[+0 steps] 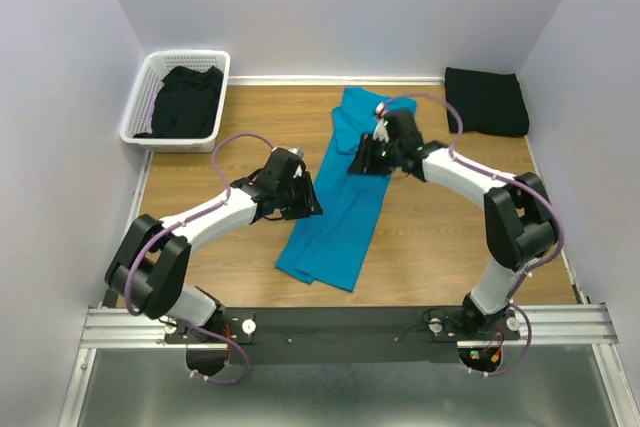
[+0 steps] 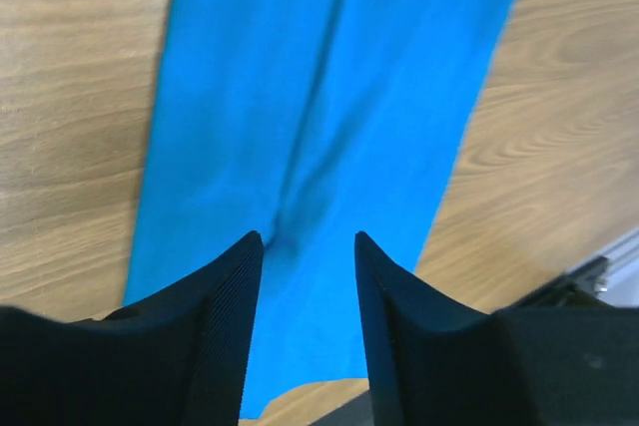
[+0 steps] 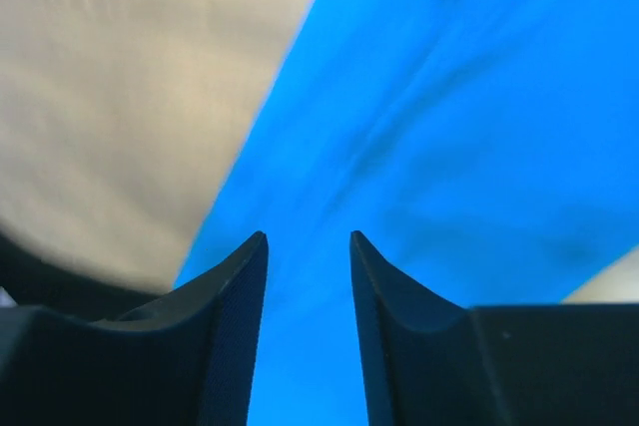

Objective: Fold and stack the t-shirts
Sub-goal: Fold the tshirt

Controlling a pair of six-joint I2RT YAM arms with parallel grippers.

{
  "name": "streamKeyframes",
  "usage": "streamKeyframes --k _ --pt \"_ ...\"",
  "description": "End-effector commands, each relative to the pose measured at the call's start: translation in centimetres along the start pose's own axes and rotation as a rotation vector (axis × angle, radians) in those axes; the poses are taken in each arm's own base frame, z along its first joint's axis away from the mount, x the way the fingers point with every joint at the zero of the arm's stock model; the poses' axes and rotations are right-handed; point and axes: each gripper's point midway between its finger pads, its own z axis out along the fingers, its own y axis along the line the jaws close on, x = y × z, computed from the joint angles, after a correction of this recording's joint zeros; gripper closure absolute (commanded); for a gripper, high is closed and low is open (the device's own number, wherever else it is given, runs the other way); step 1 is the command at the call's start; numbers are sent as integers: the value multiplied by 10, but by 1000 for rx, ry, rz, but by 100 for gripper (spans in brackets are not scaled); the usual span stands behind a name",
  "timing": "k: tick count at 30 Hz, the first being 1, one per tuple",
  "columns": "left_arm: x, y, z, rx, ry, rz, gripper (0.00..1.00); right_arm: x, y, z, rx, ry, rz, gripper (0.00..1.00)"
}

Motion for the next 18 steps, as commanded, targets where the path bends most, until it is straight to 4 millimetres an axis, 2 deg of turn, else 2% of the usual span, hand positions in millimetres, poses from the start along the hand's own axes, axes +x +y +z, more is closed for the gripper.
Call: streamKeyframes --k 1,2,4,5,6,8,9,11,13,14,16,18 --pt "13 18 15 -45 51 20 51 85 0 4 24 197 78 55" --pt "15 19 19 -49 62 18 53 106 -4 3 37 240 98 55" --pt "20 23 23 -53 83 12 54 128 -12 -4 55 281 131 55" --pt "21 24 24 -57 87 10 55 126 -11 -5 54 274 129 55" --pt "24 26 26 -59 99 4 55 140 -19 -8 76 300 142 55" --pt "33 28 29 -51 128 -4 55 147 -26 -12 105 306 144 55" --pt "35 29 29 -47 138 -5 55 158 -34 -15 133 330 150 55" --pt "40 28 31 -36 156 -16 55 164 -46 -18 177 333 146 55" --pt "45 25 31 -11 178 -26 55 166 -67 -22 242 328 149 55" --pt "43 21 29 3 175 -26 55 165 -86 -28 281 324 173 55" --pt "38 16 24 14 154 -29 55 161 -109 -40 332 317 189 54" --pt "31 11 20 25 126 -34 54 151 -117 -53 376 297 169 53"
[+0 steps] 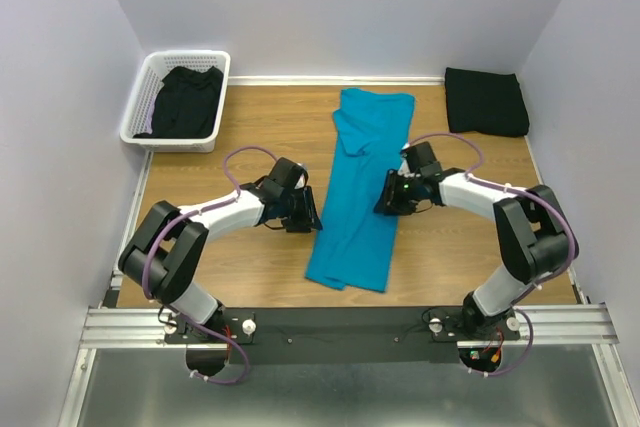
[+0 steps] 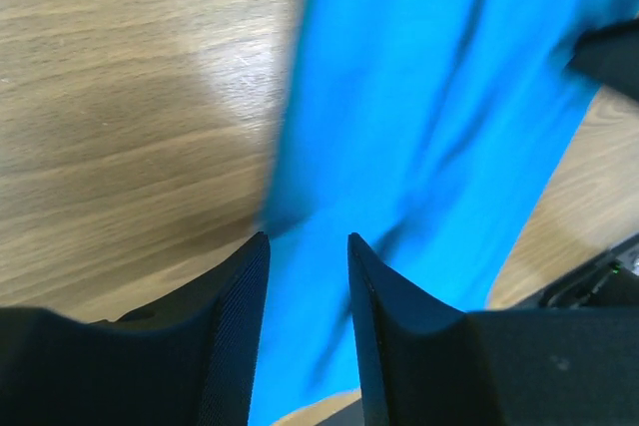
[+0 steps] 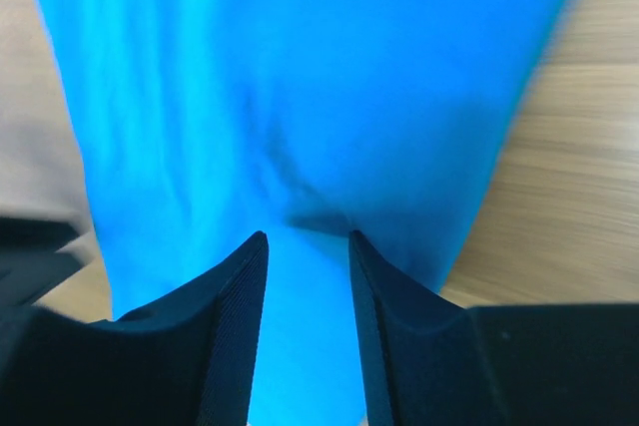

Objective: Fold and stack the t-shirts
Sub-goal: Fold the tshirt

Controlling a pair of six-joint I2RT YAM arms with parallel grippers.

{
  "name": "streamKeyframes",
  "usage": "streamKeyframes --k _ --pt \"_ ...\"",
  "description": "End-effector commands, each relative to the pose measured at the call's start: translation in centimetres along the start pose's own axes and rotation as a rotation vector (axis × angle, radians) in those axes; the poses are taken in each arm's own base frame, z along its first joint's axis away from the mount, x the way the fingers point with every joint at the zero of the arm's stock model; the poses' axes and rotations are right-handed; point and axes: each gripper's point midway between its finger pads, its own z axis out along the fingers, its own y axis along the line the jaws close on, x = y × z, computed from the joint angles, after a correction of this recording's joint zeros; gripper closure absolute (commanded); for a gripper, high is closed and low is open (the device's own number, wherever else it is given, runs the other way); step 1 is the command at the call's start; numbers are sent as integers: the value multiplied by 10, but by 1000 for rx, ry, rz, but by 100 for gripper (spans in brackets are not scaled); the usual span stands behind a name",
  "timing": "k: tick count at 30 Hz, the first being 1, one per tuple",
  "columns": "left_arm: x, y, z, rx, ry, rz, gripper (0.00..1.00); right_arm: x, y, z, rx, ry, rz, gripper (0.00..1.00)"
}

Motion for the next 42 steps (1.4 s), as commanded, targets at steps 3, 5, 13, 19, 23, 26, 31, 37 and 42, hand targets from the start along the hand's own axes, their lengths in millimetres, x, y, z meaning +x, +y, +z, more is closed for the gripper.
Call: streamKeyframes --k 3,5,13,19,23,26,31,37,42 --pt "-21 -26 -23 78 -85 3 51 -12 -67 -35 283 -45 -43 51" --pt "-25 -27 -27 68 -101 17 49 -21 -58 -44 267 -53 -79 49" --pt "-68 -8 -51 -61 -291 65 30 -120 0 -55 177 -240 -177 43" --pt "-84 5 -65 -134 -385 95 22 -173 -1 -5 209 -278 -160 44" --pt "-86 12 -69 -165 -407 111 15 -202 1 20 220 -306 -149 45" --pt "-88 15 -72 -173 -431 110 14 -202 -8 44 234 -275 -140 45" --pt "-86 18 -74 -172 -441 108 14 -217 -9 67 231 -279 -140 45" --pt "-77 25 -68 -184 -407 98 14 -232 -11 110 203 -264 -148 45" --pt "-67 20 -68 -147 -372 95 14 -270 25 102 103 -339 -171 43"
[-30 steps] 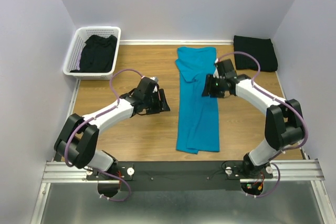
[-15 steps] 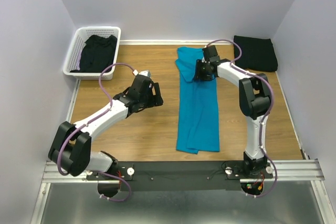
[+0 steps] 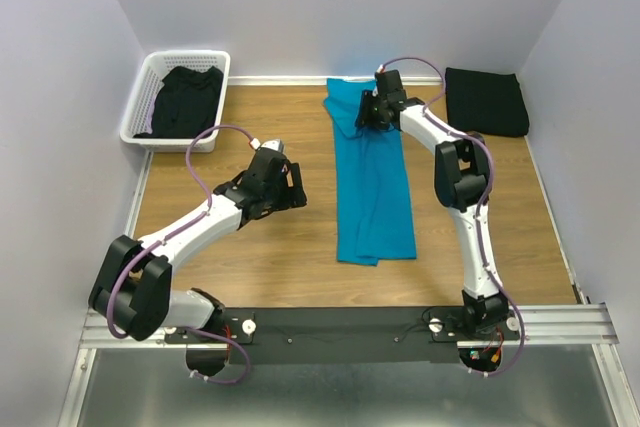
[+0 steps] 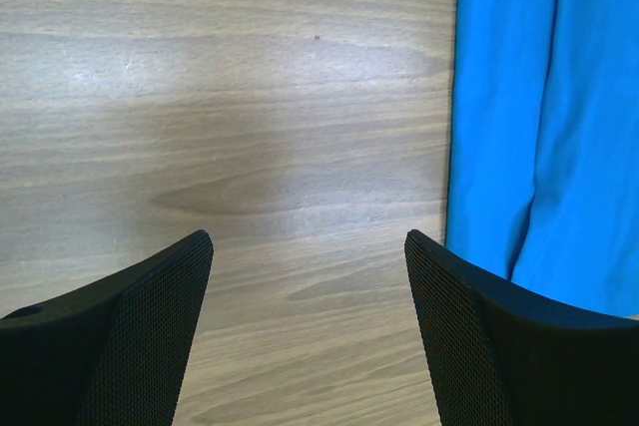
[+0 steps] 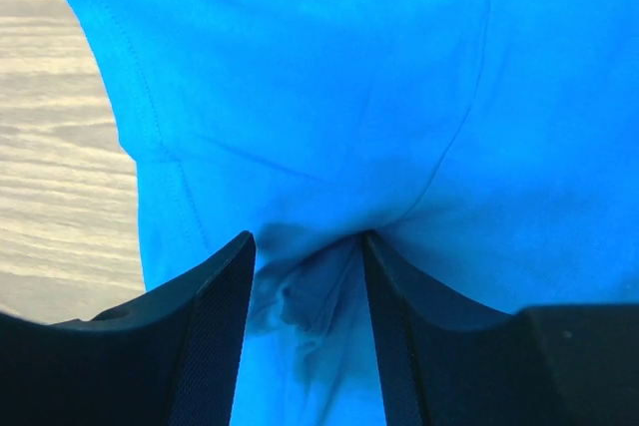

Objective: Fold and stack the t-shirts
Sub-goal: Fold the tshirt

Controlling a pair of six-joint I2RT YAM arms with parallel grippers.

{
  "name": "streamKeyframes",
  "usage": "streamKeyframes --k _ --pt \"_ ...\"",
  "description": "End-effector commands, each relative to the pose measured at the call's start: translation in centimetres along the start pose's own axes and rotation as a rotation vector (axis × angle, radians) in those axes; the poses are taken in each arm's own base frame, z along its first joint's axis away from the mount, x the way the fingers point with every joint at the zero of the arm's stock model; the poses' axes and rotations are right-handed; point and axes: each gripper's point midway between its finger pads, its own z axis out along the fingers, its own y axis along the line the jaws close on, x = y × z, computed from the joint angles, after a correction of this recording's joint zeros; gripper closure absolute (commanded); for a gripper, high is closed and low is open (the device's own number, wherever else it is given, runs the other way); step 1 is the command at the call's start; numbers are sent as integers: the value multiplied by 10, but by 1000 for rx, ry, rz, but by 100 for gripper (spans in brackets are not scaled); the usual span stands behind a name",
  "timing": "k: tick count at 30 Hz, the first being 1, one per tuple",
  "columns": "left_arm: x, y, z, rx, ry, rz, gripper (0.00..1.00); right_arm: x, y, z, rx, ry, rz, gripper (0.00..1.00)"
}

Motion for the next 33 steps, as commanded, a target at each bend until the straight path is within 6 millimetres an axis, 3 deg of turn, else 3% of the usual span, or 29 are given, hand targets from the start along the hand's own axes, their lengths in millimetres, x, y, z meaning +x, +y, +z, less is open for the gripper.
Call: streamKeyframes --k 1,3,4,6,7,8,9,10,11,12,13,14,15,18,19,20,24,27,33 --pt "3 -2 -7 22 13 -10 14 -9 16 1 -56 0 1 42" --pt "5 -9 -10 50 33 -13 14 -20 24 -20 -77 -20 -4 39" --pt "7 -12 -12 62 43 -11 14 -39 34 -50 -96 -63 -13 35" --pt "13 -19 -17 85 75 -7 14 -39 34 -80 -82 -75 -16 33" --pt "15 -24 -19 101 86 -4 14 -4 20 -84 -44 -2 -14 30" --pt "22 -28 -22 107 110 4 14 -17 26 -123 -54 -50 -15 29" --pt "24 -34 -25 122 121 7 14 -4 20 -136 -26 -26 -11 27" --pt "27 -36 -27 127 133 11 14 35 2 -145 19 53 -11 27" --pt "35 -41 -29 131 159 19 14 34 -1 -174 43 26 -16 27" --pt "37 -45 -31 136 166 24 15 49 -14 -188 91 45 -14 27" --pt "41 -47 -33 138 180 28 16 91 -33 -197 144 142 -15 27" --pt "44 -51 -33 144 189 32 19 109 -41 -208 161 179 -14 27" --pt "52 -57 -33 149 210 42 20 111 -43 -230 168 157 -18 27" --pt "66 -67 -28 151 260 61 27 169 -62 -259 208 286 -17 28" --pt "71 -75 -28 158 276 66 28 176 -62 -273 199 280 0 30" --pt "78 -76 -23 146 302 71 32 197 -64 -277 190 322 13 31" --pt "101 -93 -15 140 372 103 33 228 -62 -293 146 349 78 37" --pt "120 -91 -5 92 432 140 33 245 -57 -295 125 387 83 39" --pt "133 -91 3 39 478 171 35 254 -51 -291 151 406 46 40"
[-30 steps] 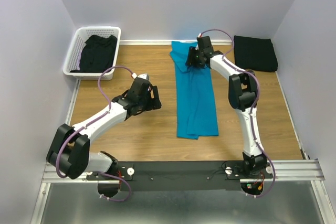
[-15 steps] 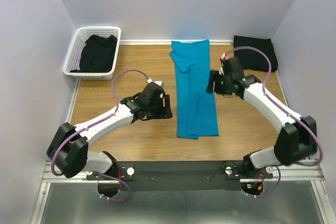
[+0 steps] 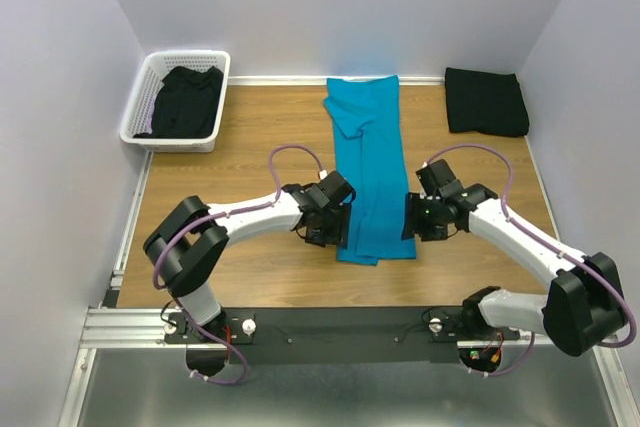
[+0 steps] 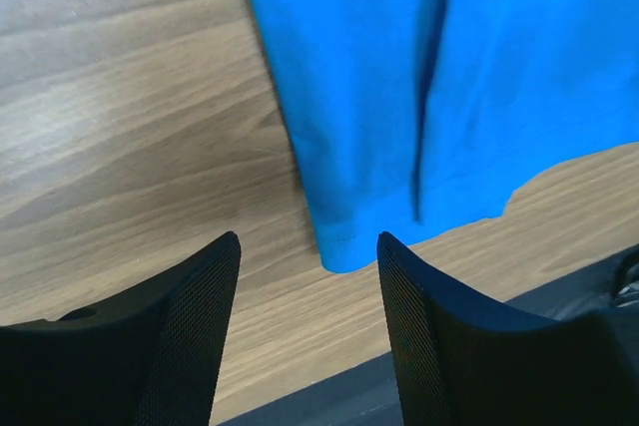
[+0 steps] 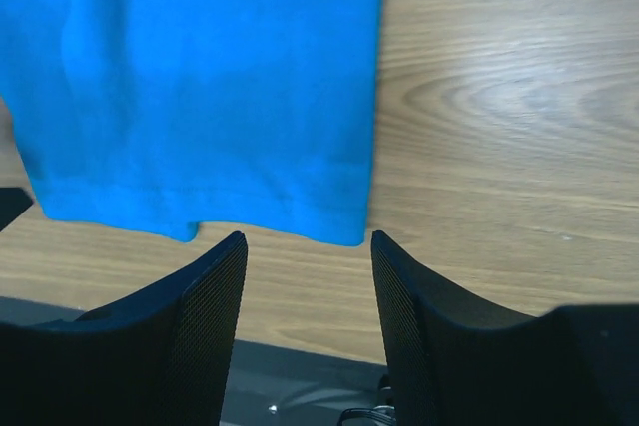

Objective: Fold and stack the t-shirts
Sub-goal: Fold the tshirt

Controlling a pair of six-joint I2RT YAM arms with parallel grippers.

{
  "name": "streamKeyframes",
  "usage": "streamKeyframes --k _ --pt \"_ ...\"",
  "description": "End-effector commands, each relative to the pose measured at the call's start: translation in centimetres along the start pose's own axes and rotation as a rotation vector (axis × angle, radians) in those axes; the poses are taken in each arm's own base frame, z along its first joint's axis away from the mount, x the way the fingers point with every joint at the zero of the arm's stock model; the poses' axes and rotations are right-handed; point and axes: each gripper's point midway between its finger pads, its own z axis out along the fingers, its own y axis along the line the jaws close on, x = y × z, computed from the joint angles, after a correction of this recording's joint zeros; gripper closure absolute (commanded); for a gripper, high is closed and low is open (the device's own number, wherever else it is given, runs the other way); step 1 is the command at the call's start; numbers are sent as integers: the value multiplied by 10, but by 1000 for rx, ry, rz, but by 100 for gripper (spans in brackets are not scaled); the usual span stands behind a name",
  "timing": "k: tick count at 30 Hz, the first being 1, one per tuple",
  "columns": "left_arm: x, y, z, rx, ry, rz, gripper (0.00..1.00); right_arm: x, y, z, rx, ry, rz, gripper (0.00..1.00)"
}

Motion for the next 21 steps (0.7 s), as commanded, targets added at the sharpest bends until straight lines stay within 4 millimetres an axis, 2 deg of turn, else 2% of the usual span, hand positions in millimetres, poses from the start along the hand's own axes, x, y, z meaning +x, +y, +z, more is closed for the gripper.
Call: streamKeyframes --k 1,5,10,16,21 --pt "7 -4 0 -33 39 -2 35 10 5 4 19 32 3 40" --pt "16 0 8 -75 78 11 38 8 2 11 72 21 -9 40" --pt "23 7 14 -125 107 11 41 3 8 15 78 1 -5 41" --pt "28 4 19 -163 129 31 44 8 9 22 115 8 -22 41" --pt "32 7 24 -177 148 44 61 16 7 29 152 23 -38 41"
